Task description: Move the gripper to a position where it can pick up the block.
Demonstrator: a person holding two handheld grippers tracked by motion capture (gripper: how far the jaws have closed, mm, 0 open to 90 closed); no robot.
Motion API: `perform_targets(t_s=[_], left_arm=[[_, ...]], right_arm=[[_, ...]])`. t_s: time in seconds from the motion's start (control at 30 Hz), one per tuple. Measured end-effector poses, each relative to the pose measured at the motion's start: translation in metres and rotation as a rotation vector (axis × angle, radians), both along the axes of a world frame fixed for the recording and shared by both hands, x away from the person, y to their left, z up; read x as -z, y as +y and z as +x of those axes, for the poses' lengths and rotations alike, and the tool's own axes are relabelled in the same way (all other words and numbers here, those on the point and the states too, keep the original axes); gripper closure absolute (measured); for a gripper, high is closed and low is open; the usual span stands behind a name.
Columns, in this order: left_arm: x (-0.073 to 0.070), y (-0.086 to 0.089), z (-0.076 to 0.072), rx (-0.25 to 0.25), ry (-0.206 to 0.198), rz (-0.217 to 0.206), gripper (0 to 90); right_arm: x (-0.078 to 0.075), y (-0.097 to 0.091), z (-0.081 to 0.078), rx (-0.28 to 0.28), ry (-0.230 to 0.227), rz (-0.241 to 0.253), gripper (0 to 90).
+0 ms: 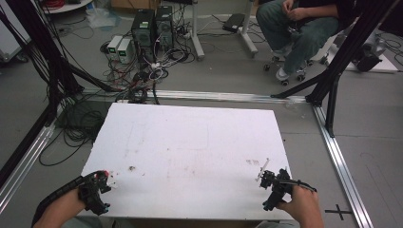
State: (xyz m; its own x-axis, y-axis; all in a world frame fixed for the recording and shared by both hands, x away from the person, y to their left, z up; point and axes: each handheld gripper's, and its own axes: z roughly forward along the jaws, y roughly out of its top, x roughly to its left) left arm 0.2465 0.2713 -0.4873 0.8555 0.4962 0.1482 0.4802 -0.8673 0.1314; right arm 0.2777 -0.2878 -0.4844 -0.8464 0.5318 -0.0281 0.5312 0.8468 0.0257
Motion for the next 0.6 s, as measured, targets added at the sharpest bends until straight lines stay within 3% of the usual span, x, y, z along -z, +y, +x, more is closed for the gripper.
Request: perform_targets(t_s=[0.6], left_arm=[[-0.0007,-0.0009,-0.0014,0.008,-0.008,-0.01,21.8]], right_arm=[[-0.0017,0.003,-0.0002,-0.004,-0.005,-0.003,4.9]])
